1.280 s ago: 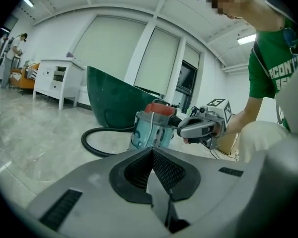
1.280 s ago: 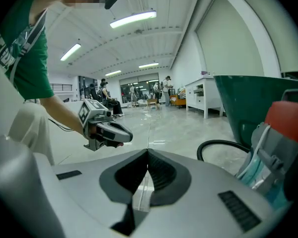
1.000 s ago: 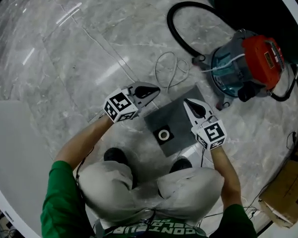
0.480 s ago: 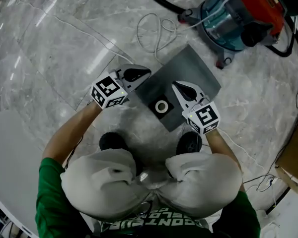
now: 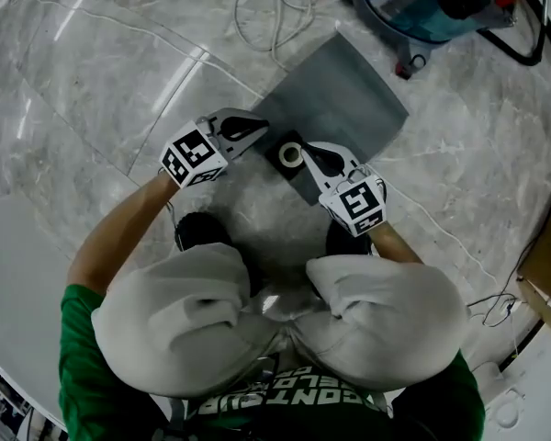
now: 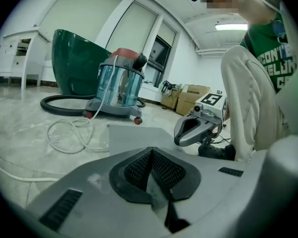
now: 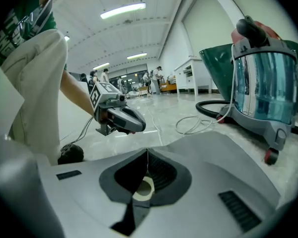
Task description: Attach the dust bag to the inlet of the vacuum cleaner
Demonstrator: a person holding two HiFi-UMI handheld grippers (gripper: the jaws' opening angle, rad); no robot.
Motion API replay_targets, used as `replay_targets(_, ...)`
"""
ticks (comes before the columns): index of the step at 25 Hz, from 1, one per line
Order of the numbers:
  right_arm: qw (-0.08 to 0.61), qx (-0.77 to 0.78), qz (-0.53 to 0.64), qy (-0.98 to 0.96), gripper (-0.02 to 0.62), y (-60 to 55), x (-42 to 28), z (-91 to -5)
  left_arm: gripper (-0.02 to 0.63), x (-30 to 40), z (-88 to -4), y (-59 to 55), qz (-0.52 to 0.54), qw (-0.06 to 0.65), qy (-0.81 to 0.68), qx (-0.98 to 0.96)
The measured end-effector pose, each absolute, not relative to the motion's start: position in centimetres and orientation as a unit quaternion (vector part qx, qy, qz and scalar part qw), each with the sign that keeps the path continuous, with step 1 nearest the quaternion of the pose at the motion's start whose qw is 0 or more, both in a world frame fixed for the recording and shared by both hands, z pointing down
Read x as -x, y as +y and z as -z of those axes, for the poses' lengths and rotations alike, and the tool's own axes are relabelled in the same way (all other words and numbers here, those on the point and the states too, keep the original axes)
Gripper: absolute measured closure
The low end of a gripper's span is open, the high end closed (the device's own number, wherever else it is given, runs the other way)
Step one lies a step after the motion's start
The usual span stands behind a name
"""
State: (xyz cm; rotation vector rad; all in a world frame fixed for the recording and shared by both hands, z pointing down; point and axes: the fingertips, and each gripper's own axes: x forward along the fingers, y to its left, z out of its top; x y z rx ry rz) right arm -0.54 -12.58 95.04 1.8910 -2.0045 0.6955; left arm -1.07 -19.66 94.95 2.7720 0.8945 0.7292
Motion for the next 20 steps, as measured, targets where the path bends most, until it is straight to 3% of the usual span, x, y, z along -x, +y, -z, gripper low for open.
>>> replay_targets(9, 0.198, -0.615, -0.262, -0.717, 0.584, -10.8, 5.9, -99.7, 0.601, 3.7, -99.5, -16.1, -0.286, 0.038, 0.342, -0.894)
replay_targets(20, 0.242, -0.591, -0.266, -0.723, 0.583, -9.2, 7.5, -103.4, 0.601, 5.6, -103.1, -15.2, -0.319, 0.018, 0.362, -0.876)
